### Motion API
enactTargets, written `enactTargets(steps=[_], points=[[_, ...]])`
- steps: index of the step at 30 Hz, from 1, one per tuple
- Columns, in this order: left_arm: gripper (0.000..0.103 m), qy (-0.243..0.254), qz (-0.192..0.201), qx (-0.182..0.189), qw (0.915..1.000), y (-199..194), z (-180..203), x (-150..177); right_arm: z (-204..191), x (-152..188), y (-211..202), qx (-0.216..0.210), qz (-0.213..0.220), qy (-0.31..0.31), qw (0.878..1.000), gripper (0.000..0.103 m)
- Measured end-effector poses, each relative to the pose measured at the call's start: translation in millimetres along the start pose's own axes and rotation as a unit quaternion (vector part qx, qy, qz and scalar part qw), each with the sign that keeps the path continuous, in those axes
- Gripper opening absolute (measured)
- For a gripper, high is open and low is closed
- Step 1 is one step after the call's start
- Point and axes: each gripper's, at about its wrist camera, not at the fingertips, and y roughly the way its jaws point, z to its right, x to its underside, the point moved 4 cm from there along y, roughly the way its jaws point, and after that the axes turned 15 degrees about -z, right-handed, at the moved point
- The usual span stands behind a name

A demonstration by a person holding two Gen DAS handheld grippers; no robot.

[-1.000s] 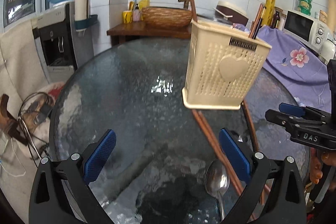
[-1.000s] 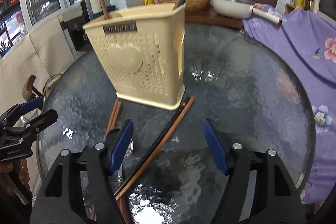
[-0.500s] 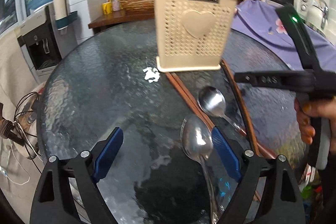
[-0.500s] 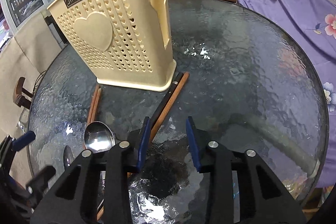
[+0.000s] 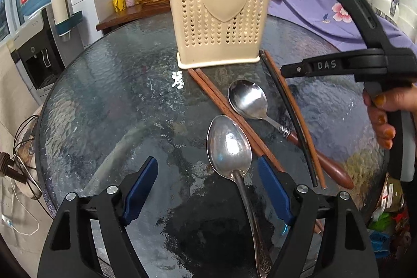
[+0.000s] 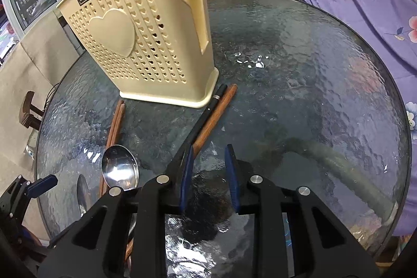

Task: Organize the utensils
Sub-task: 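Grasp a silver spoon with the left tool while the right grasps a wooden chopstick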

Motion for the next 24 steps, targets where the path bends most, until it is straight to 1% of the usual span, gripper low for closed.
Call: enactTargets(steps=[4,6,11,18,21,23,24], points=[[0.075,0.007,-0.010,0.003,0.9999,6.5,4.8,1.4,2.5,0.5,0.7,-0.005,-0.004,-0.001,1.000,0.025],[0.071,0.006,-0.010,0.005,0.9999,8.6,5.4,1.4,2.8,-0.6,1.6,-0.013,-0.006,0.003,1.000,0.026],[0.066,0.003,-0.012,0.002,0.9999,9.2,4.6,-2.4,2.0,-9.5,3.9,-0.004,-0.007,0.009,1.000,0.025],[0.066,-0.003,-0.013,-0.010,0.9999,12.5,4.1,-11.6,-0.3,-25.6,8.3,0.002,-0.007,0.028,1.000,0.025],[0.065,-0.006,-0.012,-0.011,0.9998,13.6,4.2,-14.3,-4.5,-34.6,10.7,0.012,-0.007,0.024,1.000,0.025],[0.064,-0.007,-0.013,-0.009,0.9999,13.3,3.9,-14.1,-4.6,-38.4,11.6,0.012,-0.007,0.019,1.000,0.024],[0.064,-0.007,-0.013,-0.009,0.9999,13.0,3.7,-13.8,-5.6,-39.7,11.9,0.009,-0.009,0.016,1.000,0.020]])
